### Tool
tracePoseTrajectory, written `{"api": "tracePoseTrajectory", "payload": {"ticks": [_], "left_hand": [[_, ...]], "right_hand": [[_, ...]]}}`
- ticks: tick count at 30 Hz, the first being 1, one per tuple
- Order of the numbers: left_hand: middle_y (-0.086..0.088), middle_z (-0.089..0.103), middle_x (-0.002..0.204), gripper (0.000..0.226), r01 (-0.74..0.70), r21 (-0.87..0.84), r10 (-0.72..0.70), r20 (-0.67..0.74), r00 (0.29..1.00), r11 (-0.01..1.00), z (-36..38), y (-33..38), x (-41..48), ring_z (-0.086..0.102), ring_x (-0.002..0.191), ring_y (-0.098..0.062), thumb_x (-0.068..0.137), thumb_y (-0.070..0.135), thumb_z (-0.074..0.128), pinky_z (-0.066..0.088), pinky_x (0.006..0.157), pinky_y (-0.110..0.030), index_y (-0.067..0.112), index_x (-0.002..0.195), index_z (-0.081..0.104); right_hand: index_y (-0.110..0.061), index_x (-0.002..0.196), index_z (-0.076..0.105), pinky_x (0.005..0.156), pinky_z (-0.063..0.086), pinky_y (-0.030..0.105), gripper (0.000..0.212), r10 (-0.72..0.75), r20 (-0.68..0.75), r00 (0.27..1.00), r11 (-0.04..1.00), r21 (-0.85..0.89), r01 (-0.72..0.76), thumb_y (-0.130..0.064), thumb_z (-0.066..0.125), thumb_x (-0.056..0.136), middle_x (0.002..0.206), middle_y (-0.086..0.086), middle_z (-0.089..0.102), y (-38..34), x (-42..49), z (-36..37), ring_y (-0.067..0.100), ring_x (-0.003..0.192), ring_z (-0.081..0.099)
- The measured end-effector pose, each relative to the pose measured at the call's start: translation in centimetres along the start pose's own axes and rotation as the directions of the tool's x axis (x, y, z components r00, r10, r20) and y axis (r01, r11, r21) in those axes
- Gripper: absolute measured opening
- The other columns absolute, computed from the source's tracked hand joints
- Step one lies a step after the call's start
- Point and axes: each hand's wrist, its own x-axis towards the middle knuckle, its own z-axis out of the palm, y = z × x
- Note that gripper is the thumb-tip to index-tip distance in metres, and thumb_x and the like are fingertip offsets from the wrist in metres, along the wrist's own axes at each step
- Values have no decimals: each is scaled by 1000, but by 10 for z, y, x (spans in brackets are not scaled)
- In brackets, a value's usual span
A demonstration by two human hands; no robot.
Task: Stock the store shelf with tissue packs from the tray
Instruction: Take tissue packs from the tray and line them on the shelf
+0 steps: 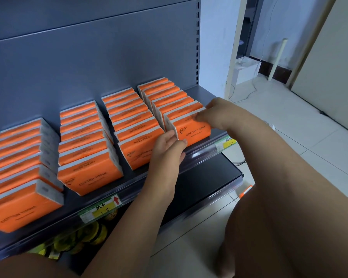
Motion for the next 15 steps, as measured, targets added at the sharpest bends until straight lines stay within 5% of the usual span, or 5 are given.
{"api": "tracePoseTrajectory", "payload": {"ticks": [7,9,12,15], "left_hand": [[18,70,124,36,-33,80,33,2,999,996,1,-8,-3,64,116,-1,101,18,61,53,104,-33,31,135,63],[20,68,126,39,-58,116,59,-7,998,992,1,-8,-4,63,115,3,101,16,60,54,95,-22,31,137,61],[23,66,124,40,-186,270,194,-2,981,945,-4,-5,-7,62,114,5,101,16,59,51,78,-9,36,137,59],[26,62,121,37,-383,499,430,23,903,777,-13,6,-13,64,110,-3,102,24,56,57,91,-25,38,135,58]], "right_hand": [[-17,115,55,70,47,30,22,-54,-45,998,995,-81,50,-32,61,100,111,14,65,-1,-6,3,10,76,55],[-13,125,56,68,45,32,32,-79,-83,993,990,-122,69,-31,60,99,118,12,66,-2,-8,6,13,73,53],[-13,134,53,75,41,34,44,-149,-177,973,974,-199,113,-34,59,96,127,10,59,-1,-10,12,20,90,50],[-14,129,56,77,44,35,42,-278,-250,927,937,-285,204,-35,60,94,124,9,57,-4,-13,22,25,97,54]]}}
